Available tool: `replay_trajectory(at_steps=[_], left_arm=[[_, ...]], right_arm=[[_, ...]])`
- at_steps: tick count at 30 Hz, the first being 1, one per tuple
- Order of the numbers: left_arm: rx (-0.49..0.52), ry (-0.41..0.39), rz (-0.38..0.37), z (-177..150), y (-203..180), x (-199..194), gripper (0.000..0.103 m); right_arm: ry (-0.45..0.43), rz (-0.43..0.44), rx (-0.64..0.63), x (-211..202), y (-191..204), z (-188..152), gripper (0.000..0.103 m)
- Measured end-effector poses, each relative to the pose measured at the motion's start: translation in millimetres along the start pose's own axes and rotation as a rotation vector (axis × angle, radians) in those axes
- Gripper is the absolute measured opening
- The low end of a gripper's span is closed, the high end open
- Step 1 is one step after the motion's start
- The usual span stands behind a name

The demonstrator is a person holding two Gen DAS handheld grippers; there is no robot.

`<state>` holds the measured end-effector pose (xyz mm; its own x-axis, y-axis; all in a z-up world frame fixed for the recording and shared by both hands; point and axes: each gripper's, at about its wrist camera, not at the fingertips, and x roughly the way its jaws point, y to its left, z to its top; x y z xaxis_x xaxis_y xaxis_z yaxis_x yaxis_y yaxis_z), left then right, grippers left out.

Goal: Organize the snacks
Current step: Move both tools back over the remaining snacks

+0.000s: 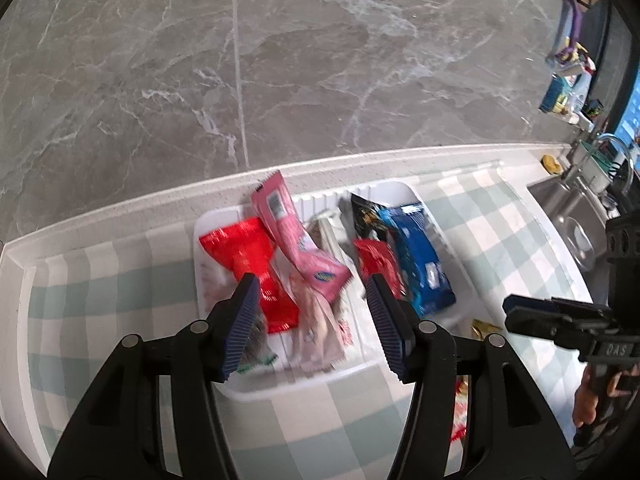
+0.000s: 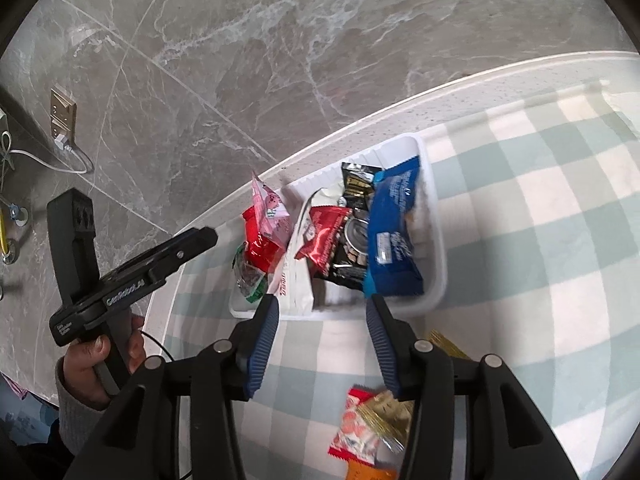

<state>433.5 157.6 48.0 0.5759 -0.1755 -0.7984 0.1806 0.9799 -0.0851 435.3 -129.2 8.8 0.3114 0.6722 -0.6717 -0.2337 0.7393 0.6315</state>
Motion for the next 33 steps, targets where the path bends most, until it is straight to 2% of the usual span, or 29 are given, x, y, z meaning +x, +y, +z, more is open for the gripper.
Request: replay_trajectory(at_steps=[6, 17, 33], left_arm=[[0.016, 0.023, -0.039, -29, -19, -13, 0.054], [0.037, 0.1, -0.102, -86, -52, -12, 0.054], [0.107, 0.153, -0.135, -128, -88, -20, 0.054]], right_arm=[[-0.017, -0.028, 0.018, -19, -11, -16, 0.049], [-0.021, -0.064, 0.07, -39, -26, -54, 0.05], [0.009, -0.107, 0.034, -46, -20, -96, 0.054]])
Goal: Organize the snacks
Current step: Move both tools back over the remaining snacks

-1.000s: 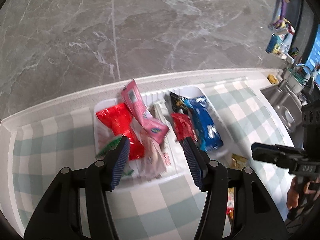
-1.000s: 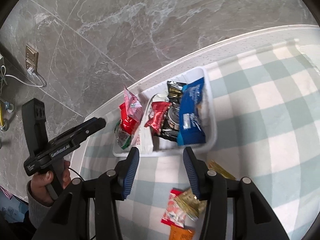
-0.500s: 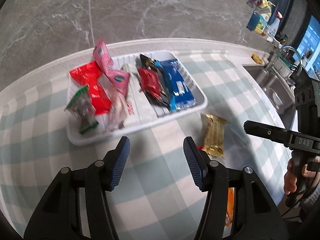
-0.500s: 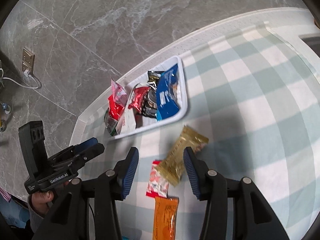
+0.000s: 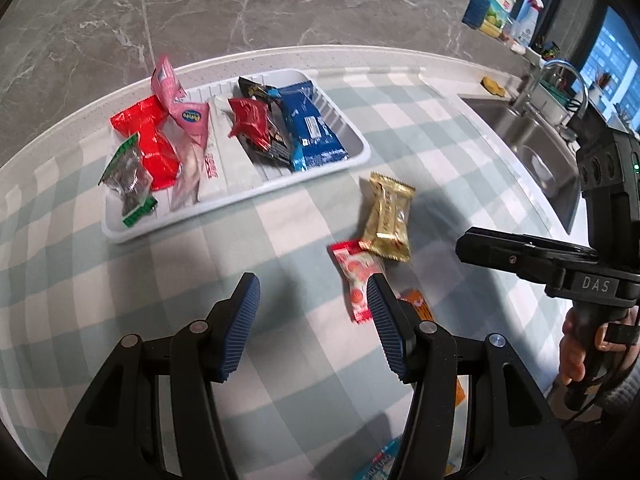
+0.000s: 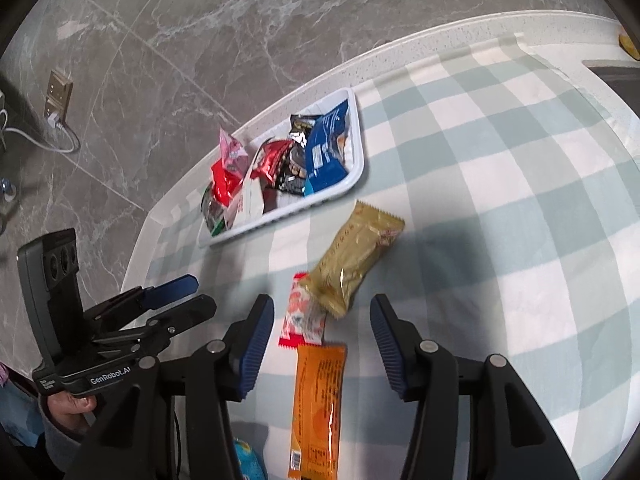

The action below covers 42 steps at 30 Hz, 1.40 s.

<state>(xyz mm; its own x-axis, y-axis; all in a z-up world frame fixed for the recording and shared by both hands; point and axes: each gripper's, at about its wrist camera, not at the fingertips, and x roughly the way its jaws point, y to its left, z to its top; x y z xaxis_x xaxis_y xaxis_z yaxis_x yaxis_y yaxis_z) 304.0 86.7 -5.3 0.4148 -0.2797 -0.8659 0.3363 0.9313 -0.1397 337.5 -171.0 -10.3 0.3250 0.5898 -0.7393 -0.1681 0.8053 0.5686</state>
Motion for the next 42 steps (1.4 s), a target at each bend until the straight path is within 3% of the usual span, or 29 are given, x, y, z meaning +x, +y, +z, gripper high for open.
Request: replay_trajectory(at_steps=[14, 31, 39, 42], left_arm=[[-0.009, 0.032, 0.023, -43, -13, -13, 0.054], [-0.103, 0.082, 0.048, -107, -18, -35, 0.054], [-0.163, 0.11, 0.025, -132, -19, -39, 0.055], [-0.184, 0.11, 0.012, -137, -18, -41, 0.06]], right_arm=[[0.071, -0.011, -0.065, 7, 9, -33, 0.054], [0.138, -0.053, -0.166, 19, 17, -60, 0.055], [0.139, -0.071, -0.183, 17, 17, -68, 0.056], [0.143, -0.077, -0.187, 17, 17, -71, 0.056]])
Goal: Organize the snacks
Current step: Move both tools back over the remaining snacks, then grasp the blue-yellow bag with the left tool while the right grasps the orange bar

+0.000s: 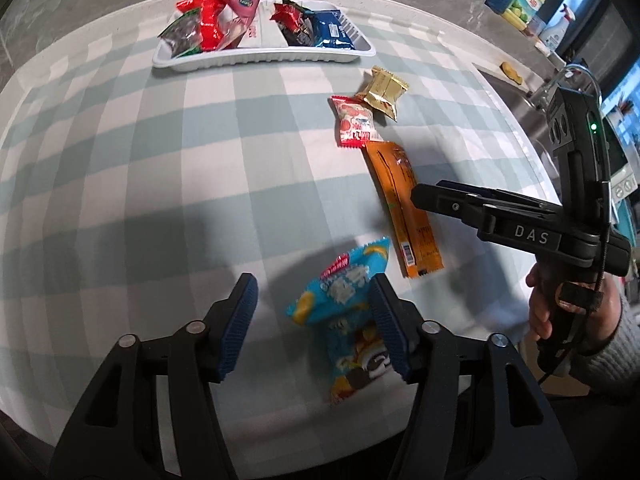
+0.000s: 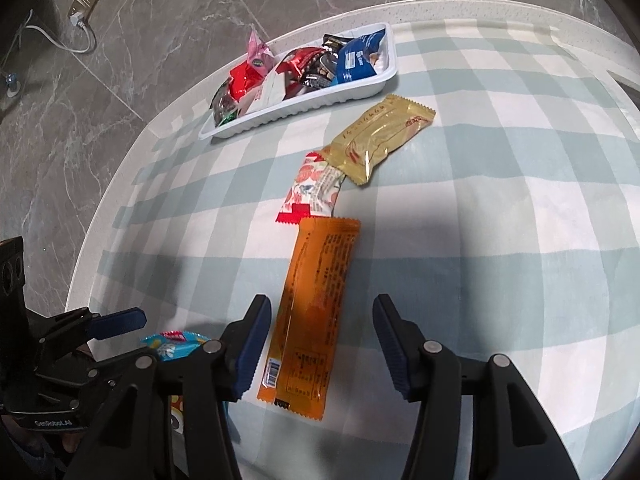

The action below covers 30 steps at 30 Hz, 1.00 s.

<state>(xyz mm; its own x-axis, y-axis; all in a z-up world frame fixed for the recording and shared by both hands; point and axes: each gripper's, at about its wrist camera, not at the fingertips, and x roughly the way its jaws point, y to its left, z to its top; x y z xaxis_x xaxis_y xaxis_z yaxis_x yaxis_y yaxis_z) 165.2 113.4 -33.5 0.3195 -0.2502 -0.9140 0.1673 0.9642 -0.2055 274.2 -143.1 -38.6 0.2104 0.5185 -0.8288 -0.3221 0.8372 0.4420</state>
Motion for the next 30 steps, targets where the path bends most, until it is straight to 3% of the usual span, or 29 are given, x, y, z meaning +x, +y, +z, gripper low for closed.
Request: replay_trajectory(at_steps=[19, 30], left_arm=[[-0.074, 0.018, -0.058, -12, 6, -6, 0.06], [-0.1, 0.066, -0.088, -18, 1, 11, 0.06]], right_arm=[[0.021, -0.025, -0.081, 9, 21, -8, 0.057], [0.035, -0.057, -0.134, 17, 34, -7, 0.057]])
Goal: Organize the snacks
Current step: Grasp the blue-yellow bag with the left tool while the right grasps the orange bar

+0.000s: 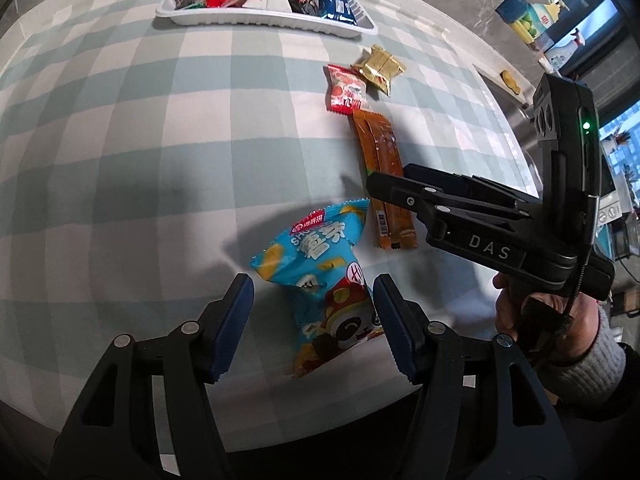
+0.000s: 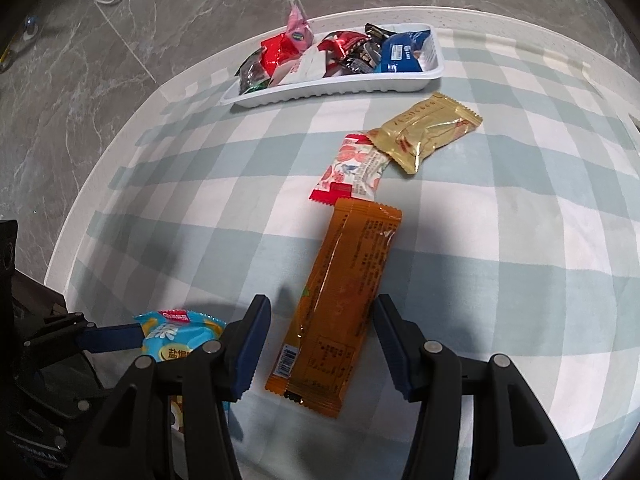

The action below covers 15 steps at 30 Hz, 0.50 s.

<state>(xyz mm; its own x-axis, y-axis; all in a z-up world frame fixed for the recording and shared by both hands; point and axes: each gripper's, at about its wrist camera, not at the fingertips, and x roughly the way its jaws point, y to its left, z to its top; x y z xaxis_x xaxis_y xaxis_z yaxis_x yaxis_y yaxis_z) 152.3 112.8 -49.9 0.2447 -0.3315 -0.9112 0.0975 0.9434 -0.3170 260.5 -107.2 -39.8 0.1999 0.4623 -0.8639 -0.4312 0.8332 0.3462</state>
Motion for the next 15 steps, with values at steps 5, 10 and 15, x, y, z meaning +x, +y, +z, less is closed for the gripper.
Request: replay_trajectory(at_steps=[5, 10, 15], left_arm=[[-0.004, 0.018, 0.003, 0, -1, 9, 0.06], [0.002, 0.029, 0.005, 2, -2, 17, 0.06], [0.005, 0.04, 0.007, 2, -3, 23, 0.06]], right_arm=[[0.007, -0.019, -0.01, 3, 2, 1, 0.057], [0.01, -0.044, -0.016, 4, 4, 3, 0.057], [0.019, -0.079, -0.039, 7, 8, 5, 0.057]])
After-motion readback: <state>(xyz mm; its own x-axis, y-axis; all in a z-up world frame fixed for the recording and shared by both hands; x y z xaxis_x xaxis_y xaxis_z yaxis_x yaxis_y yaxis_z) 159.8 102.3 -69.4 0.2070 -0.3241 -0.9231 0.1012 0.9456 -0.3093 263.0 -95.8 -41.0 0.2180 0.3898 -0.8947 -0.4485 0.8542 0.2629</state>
